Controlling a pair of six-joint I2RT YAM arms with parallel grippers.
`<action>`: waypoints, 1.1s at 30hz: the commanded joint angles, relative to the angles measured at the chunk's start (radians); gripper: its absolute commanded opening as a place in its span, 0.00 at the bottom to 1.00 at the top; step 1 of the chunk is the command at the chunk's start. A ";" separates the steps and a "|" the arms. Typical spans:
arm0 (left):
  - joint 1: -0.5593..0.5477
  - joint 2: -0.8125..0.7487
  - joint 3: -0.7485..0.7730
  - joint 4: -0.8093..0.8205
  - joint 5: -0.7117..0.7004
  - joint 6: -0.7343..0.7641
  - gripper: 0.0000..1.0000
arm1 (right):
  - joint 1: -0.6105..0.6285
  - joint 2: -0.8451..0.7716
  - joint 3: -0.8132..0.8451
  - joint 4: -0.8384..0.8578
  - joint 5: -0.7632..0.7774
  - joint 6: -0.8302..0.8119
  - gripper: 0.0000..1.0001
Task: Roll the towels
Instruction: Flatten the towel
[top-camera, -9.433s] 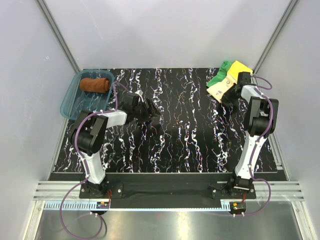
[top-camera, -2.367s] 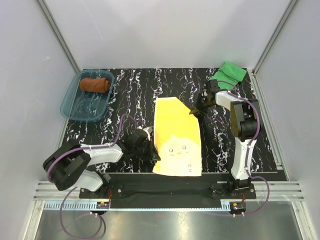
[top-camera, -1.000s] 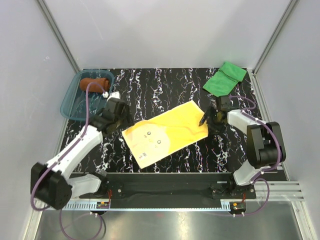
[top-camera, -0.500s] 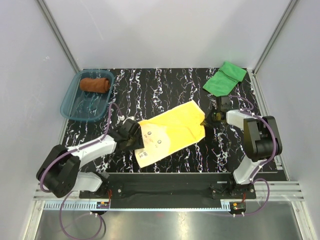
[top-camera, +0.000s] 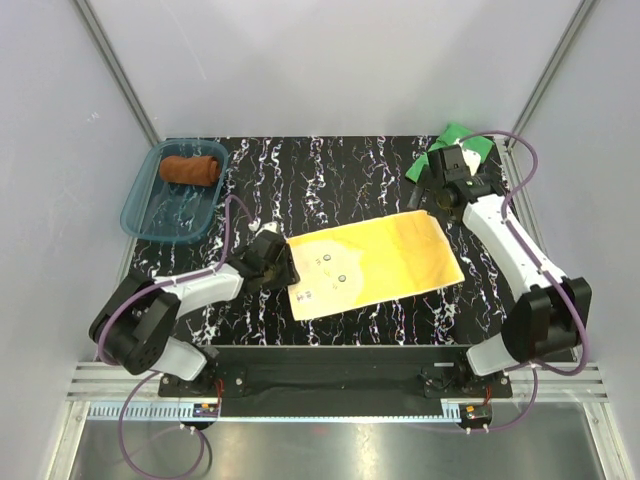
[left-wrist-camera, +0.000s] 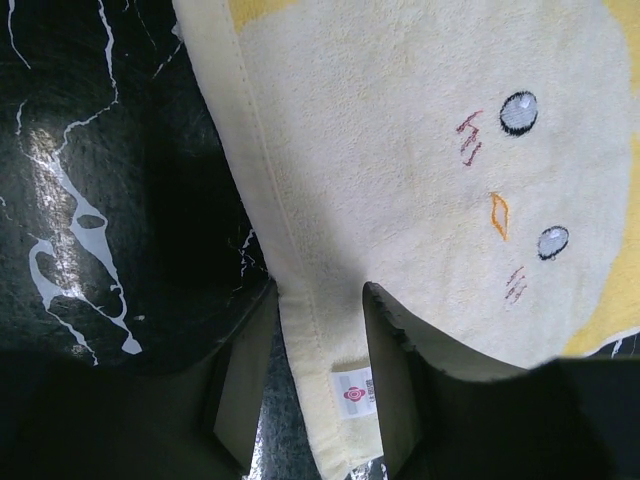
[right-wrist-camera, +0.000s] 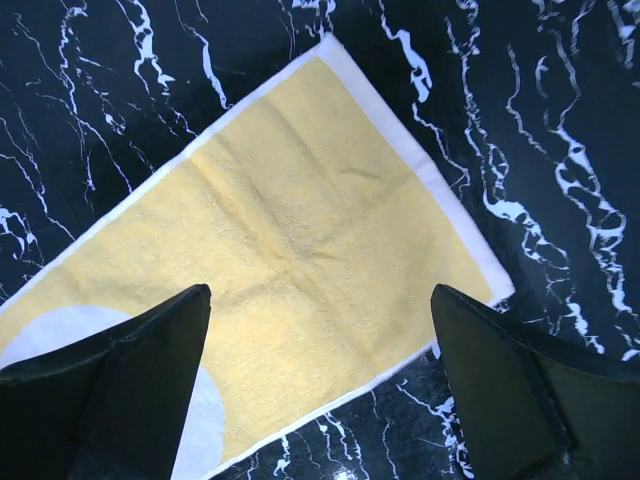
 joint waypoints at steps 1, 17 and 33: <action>0.000 0.072 -0.040 -0.131 0.008 0.023 0.47 | 0.013 -0.017 -0.046 -0.175 0.160 -0.040 1.00; 0.012 -0.008 0.008 -0.202 -0.030 0.043 0.62 | -0.088 -0.018 -0.291 0.121 -0.160 -0.046 1.00; -0.194 -0.325 -0.181 -0.234 0.002 -0.195 0.59 | -0.384 -0.021 -0.491 0.336 -0.489 0.046 0.97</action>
